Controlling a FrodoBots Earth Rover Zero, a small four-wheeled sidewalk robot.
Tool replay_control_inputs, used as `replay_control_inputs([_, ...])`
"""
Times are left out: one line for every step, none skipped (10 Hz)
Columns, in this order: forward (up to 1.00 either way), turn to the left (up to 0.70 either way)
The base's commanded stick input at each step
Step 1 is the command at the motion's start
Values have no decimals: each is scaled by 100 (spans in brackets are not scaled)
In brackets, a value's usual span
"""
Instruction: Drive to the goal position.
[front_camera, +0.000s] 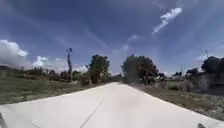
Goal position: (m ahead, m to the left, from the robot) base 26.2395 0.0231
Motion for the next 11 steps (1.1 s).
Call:
replay_control_inputs([85,0])
replay_control_inputs([85,0])
replay_control_inputs([85,0])
replay_control_inputs([85,0])
replay_control_inputs([85,0])
replay_control_inputs([85,0])
replay_control_inputs([85,0])
replay_control_inputs([85,0])
replay_control_inputs([85,0])
replay_control_inputs([85,0])
replay_control_inputs([85,0])
